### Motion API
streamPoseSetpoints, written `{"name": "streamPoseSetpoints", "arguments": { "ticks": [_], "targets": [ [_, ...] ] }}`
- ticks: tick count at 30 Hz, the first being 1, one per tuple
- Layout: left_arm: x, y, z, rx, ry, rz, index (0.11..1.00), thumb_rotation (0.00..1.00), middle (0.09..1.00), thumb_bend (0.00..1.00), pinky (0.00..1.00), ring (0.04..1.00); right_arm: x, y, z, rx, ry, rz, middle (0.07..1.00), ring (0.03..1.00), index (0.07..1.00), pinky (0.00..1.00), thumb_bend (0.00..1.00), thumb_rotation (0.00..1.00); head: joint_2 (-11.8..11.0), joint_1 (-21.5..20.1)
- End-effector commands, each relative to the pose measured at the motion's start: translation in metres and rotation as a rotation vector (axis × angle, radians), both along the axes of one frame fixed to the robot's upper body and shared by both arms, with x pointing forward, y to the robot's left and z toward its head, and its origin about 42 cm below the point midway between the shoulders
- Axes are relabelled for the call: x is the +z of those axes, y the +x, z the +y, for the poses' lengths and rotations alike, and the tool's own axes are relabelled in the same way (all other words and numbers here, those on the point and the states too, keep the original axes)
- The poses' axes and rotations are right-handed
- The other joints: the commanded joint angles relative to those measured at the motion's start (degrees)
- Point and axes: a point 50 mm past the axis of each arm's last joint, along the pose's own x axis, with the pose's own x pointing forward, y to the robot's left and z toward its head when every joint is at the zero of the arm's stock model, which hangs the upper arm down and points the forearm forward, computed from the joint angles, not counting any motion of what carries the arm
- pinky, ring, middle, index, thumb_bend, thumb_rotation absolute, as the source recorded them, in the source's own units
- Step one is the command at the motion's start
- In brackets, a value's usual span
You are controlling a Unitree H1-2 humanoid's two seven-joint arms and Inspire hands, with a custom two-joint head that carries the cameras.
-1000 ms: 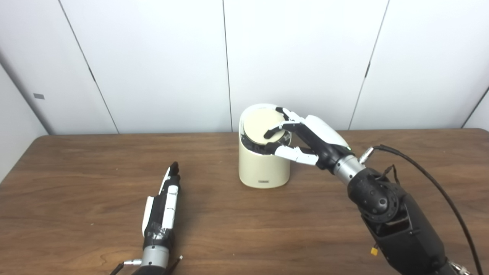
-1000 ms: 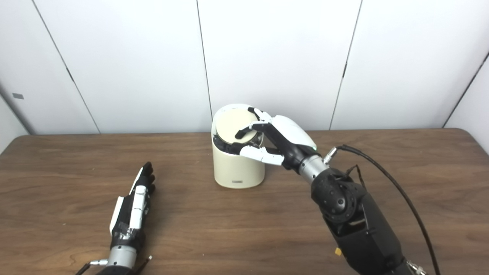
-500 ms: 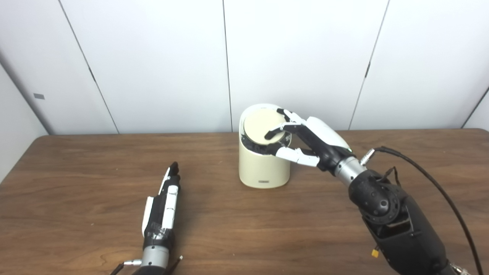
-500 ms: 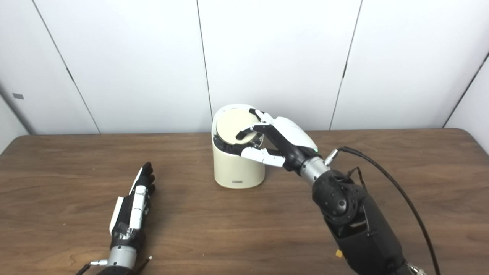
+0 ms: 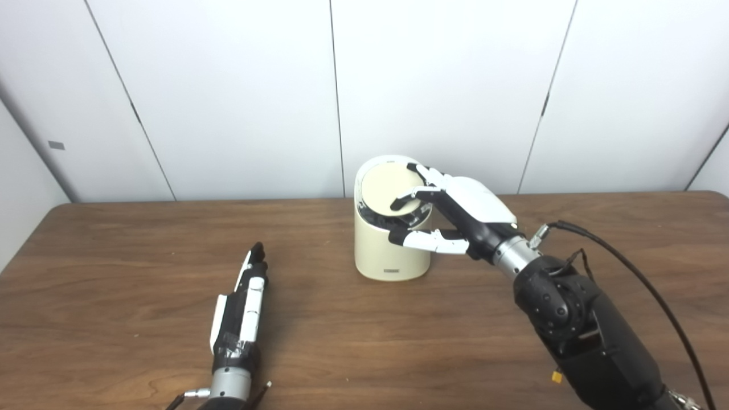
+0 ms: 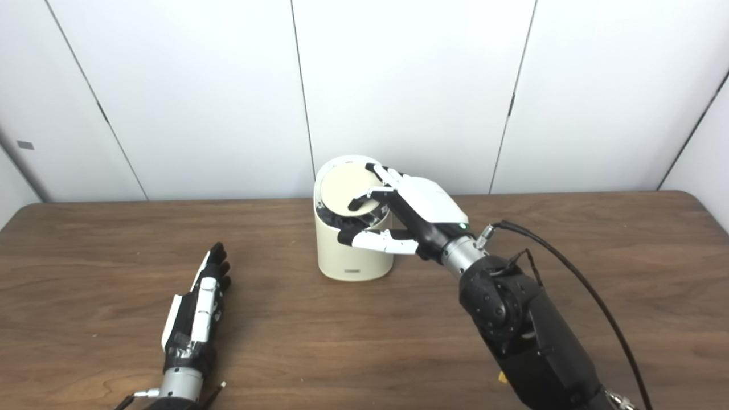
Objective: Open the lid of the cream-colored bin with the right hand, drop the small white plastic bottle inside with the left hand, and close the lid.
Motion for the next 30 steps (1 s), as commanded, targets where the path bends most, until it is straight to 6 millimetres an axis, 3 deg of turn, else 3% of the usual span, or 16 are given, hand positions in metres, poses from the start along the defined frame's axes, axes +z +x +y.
{"name": "streamPoseSetpoints", "arguments": {
  "ticks": [1,13,23,30],
  "targets": [
    [-0.008,-0.004,-0.008,-0.01,-0.021,0.029,1.0,0.92,1.0,0.62,1.0,1.0,0.002,0.004,0.001,0.003,-0.043,0.006,1.0,1.0,0.7,1.0,0.66,1.0,0.1,0.0],
    [-0.008,-0.004,-0.007,-0.013,-0.018,0.039,1.0,0.92,1.0,0.6,1.0,1.0,0.013,-0.001,-0.006,-0.02,0.058,0.003,1.0,1.0,0.758,1.0,0.61,1.0,0.3,0.2],
    [-0.008,-0.002,-0.004,0.002,-0.023,0.038,1.0,0.9,1.0,0.6,0.94,0.979,0.038,-0.022,-0.026,-0.052,0.254,-0.1,1.0,1.0,0.81,1.0,0.58,1.0,0.2,0.2],
    [-0.009,-0.001,-0.002,-0.012,-0.013,0.04,1.0,0.89,1.0,0.58,0.95,0.998,0.034,-0.041,-0.047,-0.108,0.26,-0.096,0.999,1.0,0.881,0.93,0.54,1.0,0.2,0.0]
  ]
}}
